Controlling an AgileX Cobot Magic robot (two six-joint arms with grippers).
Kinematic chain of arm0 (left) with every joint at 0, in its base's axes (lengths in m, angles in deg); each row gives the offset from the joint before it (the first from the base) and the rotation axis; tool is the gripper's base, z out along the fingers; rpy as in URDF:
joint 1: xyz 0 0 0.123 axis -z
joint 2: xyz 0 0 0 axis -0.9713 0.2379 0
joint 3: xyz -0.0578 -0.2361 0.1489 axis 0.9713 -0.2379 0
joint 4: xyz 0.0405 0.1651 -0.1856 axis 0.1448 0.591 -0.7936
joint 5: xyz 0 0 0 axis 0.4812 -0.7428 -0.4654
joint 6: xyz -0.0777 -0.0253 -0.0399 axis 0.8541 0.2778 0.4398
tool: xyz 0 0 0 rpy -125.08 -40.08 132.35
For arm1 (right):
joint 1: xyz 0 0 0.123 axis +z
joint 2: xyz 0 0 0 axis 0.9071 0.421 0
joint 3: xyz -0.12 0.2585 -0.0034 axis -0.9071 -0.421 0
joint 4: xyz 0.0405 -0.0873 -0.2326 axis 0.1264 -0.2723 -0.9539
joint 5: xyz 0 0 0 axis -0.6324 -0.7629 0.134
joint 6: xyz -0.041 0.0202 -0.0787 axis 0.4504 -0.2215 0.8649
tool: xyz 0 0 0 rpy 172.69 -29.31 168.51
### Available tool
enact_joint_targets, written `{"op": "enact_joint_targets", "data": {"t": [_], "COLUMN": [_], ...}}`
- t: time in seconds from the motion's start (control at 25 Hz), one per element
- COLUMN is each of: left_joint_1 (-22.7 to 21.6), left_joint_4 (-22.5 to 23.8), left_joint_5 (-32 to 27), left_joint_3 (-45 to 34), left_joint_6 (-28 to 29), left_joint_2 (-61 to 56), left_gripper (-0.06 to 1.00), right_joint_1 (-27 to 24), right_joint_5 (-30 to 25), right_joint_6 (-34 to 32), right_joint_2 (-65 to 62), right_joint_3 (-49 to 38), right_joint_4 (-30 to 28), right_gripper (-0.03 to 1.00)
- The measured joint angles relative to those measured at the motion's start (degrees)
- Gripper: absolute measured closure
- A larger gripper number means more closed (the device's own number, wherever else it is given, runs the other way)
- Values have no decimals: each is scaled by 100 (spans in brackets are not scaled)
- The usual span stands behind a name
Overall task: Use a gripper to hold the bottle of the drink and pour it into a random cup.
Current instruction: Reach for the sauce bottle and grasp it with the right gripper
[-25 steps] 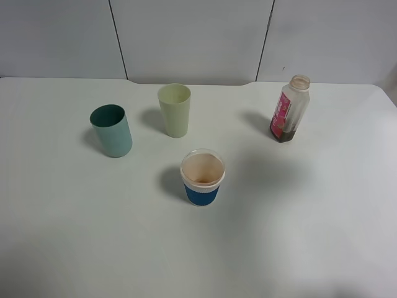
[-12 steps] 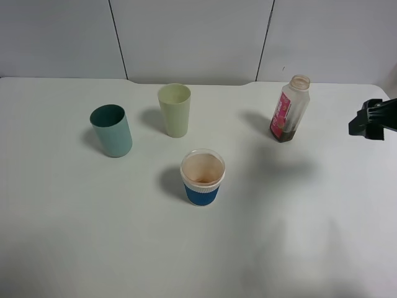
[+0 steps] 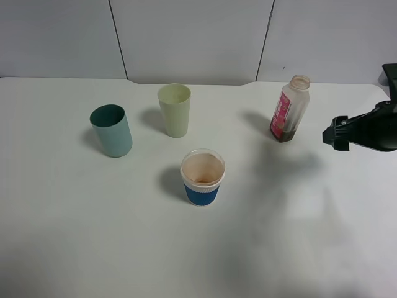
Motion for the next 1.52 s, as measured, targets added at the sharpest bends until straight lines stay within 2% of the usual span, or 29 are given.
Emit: {"op": "enact_joint_targets", "data": {"t": [0.52,1.16,1.32,1.52], "left_joint_1": [0,0,0,0], "left_joint_4": [0,0,0,0], "left_joint_5": [0,0,0,0], "left_joint_3": [0,0,0,0], "left_joint_6": [0,0,0,0], "left_joint_2": [0,0,0,0], "left_gripper": [2,2,2,2], "right_joint_1": [0,0,0,0], "right_joint_5": [2055,5407,5887,6101], "right_joint_6": [0,276,376,478], "right_joint_2": [1615,3034,3155,3415], "right_joint_3": [0,5,5,10], "right_joint_4": [-491,-514,-514,-501], "right_gripper": [16,16,16,16]}}
